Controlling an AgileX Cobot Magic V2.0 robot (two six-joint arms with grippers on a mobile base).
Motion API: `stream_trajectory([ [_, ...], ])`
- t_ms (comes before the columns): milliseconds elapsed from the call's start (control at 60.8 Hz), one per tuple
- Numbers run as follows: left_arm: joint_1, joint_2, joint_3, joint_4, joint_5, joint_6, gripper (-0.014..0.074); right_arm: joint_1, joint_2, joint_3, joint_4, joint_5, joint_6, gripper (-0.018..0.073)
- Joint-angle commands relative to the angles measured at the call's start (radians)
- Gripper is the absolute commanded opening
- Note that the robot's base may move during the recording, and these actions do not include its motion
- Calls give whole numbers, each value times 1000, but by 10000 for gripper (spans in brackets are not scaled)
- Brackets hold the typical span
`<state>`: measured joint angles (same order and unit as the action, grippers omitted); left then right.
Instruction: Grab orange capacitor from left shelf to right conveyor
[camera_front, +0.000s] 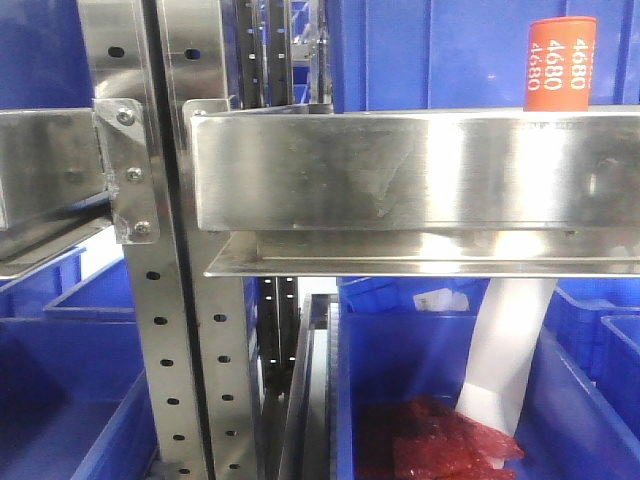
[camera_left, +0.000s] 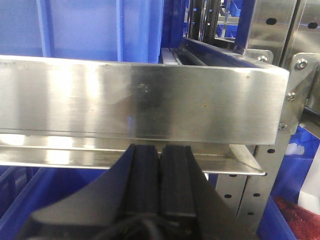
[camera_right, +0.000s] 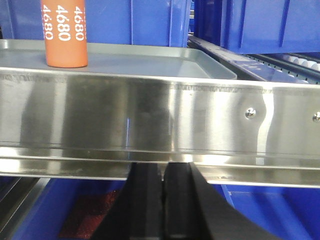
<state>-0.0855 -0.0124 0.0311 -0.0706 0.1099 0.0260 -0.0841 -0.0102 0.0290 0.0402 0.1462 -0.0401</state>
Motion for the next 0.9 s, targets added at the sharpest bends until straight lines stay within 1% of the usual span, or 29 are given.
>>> stream_trajectory([
  [0, 4, -12, -5, -3, -79, -2, -127, -4, -14, -5, 1, -85, -5, 57],
  [674, 4, -12, -5, -3, -79, -2, -127, -4, -14, -5, 1, -86, -5, 57],
  [888, 4, -12, -5, -3, -79, -2, -127, -4, -14, -5, 1, -139, -5, 57],
])
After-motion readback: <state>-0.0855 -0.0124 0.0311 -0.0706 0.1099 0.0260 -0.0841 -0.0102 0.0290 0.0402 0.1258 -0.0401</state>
